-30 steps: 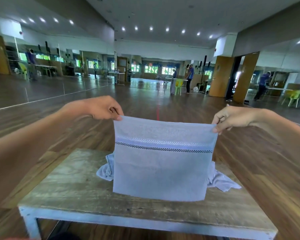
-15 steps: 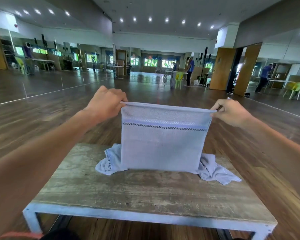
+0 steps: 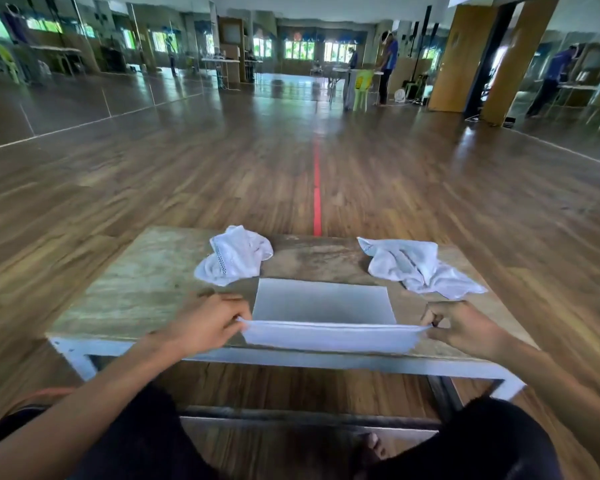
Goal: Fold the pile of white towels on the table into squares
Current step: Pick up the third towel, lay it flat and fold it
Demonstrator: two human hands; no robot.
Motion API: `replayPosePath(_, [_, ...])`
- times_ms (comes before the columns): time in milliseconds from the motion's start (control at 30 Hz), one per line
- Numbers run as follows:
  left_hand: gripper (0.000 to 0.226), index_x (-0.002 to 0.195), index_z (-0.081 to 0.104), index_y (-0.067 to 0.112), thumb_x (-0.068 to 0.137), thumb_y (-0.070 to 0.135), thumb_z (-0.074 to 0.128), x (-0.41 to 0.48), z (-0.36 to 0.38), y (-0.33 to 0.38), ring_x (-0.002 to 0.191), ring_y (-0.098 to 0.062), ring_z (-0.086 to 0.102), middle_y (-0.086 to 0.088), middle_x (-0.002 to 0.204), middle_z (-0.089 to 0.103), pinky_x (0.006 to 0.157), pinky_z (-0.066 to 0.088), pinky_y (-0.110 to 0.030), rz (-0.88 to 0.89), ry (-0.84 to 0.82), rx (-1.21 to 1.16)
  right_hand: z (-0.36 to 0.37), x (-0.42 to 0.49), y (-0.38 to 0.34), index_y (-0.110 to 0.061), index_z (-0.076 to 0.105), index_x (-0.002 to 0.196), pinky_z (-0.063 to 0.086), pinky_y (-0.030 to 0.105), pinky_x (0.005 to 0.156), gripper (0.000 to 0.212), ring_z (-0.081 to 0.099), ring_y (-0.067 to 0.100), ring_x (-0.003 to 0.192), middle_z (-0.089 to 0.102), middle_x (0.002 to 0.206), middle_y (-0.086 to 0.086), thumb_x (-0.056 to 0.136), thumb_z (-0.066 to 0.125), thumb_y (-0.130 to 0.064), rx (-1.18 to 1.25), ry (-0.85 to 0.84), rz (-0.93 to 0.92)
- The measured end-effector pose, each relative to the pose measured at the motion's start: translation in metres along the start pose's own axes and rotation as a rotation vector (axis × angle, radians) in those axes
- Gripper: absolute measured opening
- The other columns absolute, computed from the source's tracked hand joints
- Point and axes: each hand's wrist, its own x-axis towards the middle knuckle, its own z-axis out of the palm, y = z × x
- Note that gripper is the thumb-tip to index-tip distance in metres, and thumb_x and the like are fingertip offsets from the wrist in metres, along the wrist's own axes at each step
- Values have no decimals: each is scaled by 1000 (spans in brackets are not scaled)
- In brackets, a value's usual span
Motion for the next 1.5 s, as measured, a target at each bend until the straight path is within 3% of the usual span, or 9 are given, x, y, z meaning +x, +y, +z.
replayPosePath(167, [12, 76, 62, 33, 84, 26, 69, -24, 18, 3, 69, 4, 55, 13, 78, 65, 68, 46, -19, -152, -526, -495, 23, -16, 12, -17, 69, 69, 42, 15, 63, 15, 59, 0, 64, 69, 71, -6, 73, 78, -5, 163, -173, 66])
replayPosePath(267, [9, 80, 64, 29, 84, 23, 71, -22, 20, -2, 65, 5, 54, 13, 75, 65, 65, 41, -13, -179, -642, -647, 25, -13, 13, -11, 70, 74, 41, 16, 62, 9, 59, 3, 64, 69, 71, 1, 75, 77, -5, 289, -266, 81])
replayPosePath(433, [4, 88, 69, 19, 84, 17, 70, -4, 43, -17, 80, -3, 64, 7, 86, 72, 77, 46, -16, -261, -369, -738, 32, 7, 22, -7, 69, 82, 43, 12, 68, 4, 60, 7, 75, 69, 79, 0, 83, 68, -4, 440, -208, 144])
replayPosePath(567, [16, 84, 67, 27, 87, 11, 66, 21, 59, -21, 81, -5, 65, 8, 88, 71, 76, 48, -19, -347, -67, -723, 46, 35, 36, -17, 71, 86, 42, 25, 72, 4, 60, 14, 79, 70, 88, 1, 87, 66, -17, 489, -2, 212])
replayPosePath(700, [14, 88, 66, 26, 89, 12, 62, 54, 74, -28, 85, -5, 63, 8, 92, 70, 77, 47, -20, -413, 65, -711, 58, 69, 40, -16, 68, 84, 41, 13, 74, 11, 58, -3, 79, 67, 88, -3, 89, 62, -9, 503, 145, 236])
replayPosePath(933, [10, 96, 69, 16, 89, 16, 61, 105, 101, -48, 85, -9, 62, 16, 82, 64, 77, 47, -23, -477, 101, -546, 68, 125, 59, -13, 65, 93, 40, 20, 68, 9, 54, 7, 74, 62, 79, -3, 89, 60, -7, 434, 267, 281])
replayPosePath(1133, [10, 87, 71, 17, 86, 14, 61, 120, 120, -64, 75, -14, 61, 16, 71, 58, 73, 50, -34, -420, 61, -381, 82, 159, 77, -19, 68, 89, 46, 31, 71, 10, 59, 15, 79, 66, 84, -1, 88, 59, -14, 278, 129, 315])
replayPosePath(1267, [11, 95, 71, 17, 87, 18, 64, 122, 127, -70, 82, -17, 60, 8, 82, 60, 78, 50, -36, -419, 58, -366, 84, 166, 81, -19, 67, 87, 39, 25, 62, 10, 59, 16, 76, 65, 80, 0, 87, 59, -13, 216, 73, 330])
replayPosePath(1500, [23, 109, 69, 17, 91, 29, 60, 120, 128, -73, 97, -18, 58, -1, 103, 62, 88, 48, -38, -388, -5, -316, 89, 170, 85, -16, 62, 122, 41, 30, 80, 34, 56, 23, 96, 60, 105, 7, 88, 58, -17, 52, 21, 342])
